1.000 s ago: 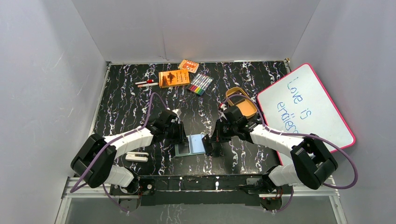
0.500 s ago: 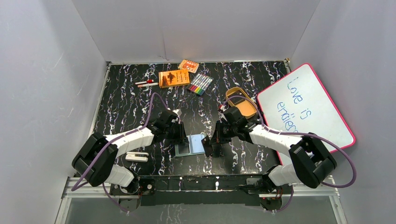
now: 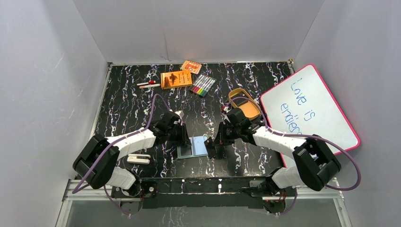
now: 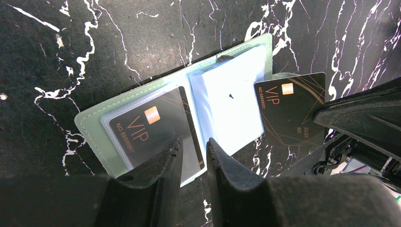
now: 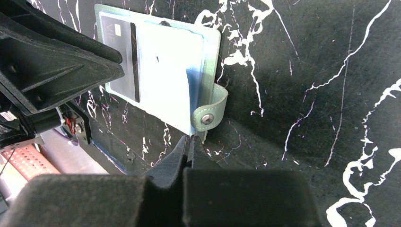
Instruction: Put the credit cards into the card holder
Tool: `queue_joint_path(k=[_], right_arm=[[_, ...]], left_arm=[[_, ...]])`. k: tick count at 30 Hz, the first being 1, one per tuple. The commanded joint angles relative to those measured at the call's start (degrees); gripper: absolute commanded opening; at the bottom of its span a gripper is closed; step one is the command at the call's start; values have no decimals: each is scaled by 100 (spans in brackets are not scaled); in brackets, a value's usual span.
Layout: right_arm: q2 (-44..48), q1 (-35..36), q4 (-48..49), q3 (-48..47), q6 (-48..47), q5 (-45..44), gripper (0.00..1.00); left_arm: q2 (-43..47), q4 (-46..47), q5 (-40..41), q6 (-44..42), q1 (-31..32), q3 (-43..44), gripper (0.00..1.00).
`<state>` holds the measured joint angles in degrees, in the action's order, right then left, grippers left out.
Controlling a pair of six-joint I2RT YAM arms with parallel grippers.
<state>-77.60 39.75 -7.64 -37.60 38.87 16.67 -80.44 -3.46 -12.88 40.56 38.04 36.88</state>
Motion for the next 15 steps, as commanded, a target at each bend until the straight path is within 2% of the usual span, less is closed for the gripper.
queue_joint_path(k=[1, 15], right_arm=[[205, -33, -81, 56, 24, -95, 0], [152, -43, 146, 119, 52, 145, 0]], left_arm=[[11, -43, -48, -5, -3, 38, 23], [-19, -16, -63, 3, 6, 29, 23]])
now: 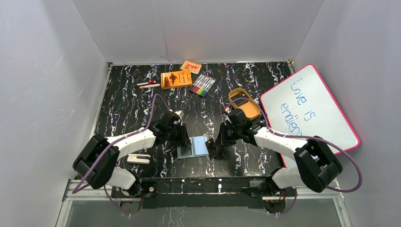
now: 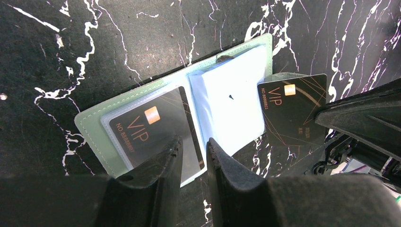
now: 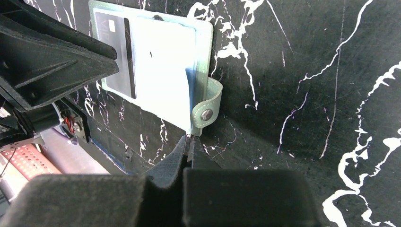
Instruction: Put the credit cards into the card holder
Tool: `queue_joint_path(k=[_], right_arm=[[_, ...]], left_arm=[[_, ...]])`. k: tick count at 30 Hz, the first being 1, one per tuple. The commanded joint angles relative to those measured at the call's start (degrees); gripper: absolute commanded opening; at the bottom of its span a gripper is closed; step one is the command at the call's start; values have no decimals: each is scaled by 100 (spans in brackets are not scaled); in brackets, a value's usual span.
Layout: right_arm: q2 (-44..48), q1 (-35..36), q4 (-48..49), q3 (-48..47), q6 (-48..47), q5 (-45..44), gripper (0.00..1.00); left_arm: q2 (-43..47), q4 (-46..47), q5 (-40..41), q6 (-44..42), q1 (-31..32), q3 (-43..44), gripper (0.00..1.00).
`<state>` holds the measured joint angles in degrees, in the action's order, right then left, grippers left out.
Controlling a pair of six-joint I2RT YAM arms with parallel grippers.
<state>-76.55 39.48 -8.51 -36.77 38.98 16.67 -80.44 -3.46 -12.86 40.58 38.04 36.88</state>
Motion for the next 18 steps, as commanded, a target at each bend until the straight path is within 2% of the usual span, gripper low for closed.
queue_joint_path(k=[1, 18], right_arm=[[37, -13, 286, 32, 50, 200, 0], [24, -11, 799, 118, 81, 707, 0]], left_arm=[[-28, -14, -71, 7, -2, 29, 23], [-64, 56, -152, 55, 6, 15, 23]])
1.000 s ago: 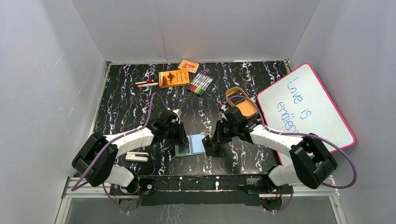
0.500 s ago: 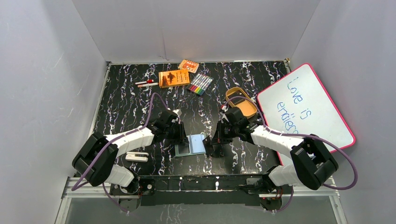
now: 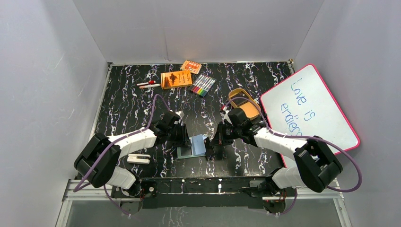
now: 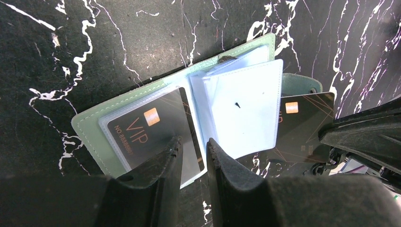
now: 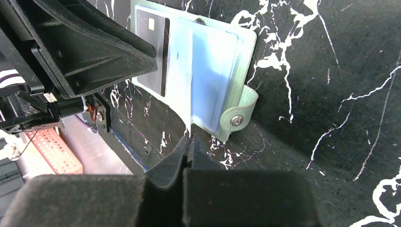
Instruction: Put the credit cards into the card holder
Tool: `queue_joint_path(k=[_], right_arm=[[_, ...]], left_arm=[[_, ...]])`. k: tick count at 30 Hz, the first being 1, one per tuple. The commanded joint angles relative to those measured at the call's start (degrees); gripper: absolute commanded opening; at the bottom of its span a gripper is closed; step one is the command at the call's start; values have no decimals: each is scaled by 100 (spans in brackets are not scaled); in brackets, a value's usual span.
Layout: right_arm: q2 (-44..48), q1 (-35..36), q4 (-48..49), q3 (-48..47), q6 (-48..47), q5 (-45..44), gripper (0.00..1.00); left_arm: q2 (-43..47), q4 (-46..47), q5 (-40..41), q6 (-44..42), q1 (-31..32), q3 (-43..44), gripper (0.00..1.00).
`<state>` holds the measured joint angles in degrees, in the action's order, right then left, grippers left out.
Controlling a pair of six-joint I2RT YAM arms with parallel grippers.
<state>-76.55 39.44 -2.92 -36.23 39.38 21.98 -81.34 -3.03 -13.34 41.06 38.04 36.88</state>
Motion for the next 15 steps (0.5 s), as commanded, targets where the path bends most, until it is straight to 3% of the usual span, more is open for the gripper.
queue_joint_path(k=[1, 4, 10, 15], right_arm=[[32, -13, 239, 63, 36, 190, 0], [29, -15, 467, 72, 35, 281, 0], [-9, -7, 647, 72, 92, 462, 0], [-62, -15, 731, 46, 95, 566, 0]], left_arm=[[41, 12, -99, 12, 6, 17, 23], [109, 11, -119, 49, 1, 57, 27], [305, 153, -332, 129, 4, 171, 48], [259, 198, -451, 112, 6, 270, 51]])
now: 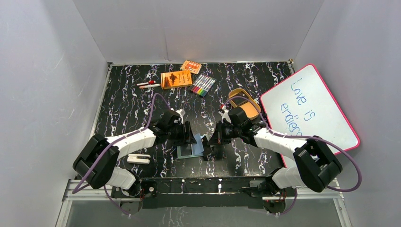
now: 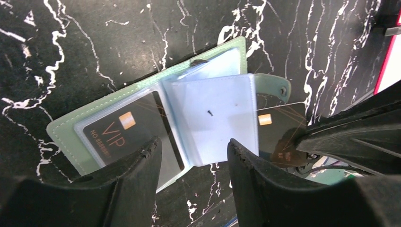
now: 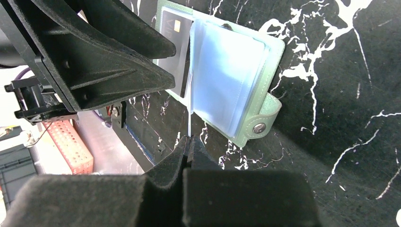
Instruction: Put the credit cards into the card holder
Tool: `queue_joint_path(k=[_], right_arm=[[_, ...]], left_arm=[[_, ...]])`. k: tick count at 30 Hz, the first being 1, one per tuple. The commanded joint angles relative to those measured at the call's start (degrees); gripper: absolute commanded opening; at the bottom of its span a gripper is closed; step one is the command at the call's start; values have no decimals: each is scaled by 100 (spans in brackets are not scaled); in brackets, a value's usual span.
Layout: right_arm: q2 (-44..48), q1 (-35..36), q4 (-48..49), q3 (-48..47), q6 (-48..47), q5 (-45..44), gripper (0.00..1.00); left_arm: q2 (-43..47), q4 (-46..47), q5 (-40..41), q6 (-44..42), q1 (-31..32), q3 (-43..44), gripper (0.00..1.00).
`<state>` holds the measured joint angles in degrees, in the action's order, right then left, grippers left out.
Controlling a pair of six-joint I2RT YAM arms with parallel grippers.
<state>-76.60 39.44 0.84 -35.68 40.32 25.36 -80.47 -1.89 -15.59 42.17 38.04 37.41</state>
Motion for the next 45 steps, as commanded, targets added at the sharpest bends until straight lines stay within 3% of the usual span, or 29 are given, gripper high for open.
queue_joint_path(k=[1, 26, 35, 40, 45], right_arm=[[-72, -15, 384, -7, 9, 250, 0], [-180, 62, 529, -219, 3, 490, 0], [-237, 80, 619, -238, 53, 561, 0], [-281, 103, 650, -271, 58, 605, 0], [-312, 126, 654, -325, 54, 619, 0]], left_arm=[[145, 116, -269, 13, 2, 229, 52], [-233, 378, -409, 10, 10, 371, 53], [-248, 389, -449, 4, 8, 338, 41], [-251, 399, -465, 10, 6, 359, 51], [-257, 409, -478, -25, 19, 390, 54]])
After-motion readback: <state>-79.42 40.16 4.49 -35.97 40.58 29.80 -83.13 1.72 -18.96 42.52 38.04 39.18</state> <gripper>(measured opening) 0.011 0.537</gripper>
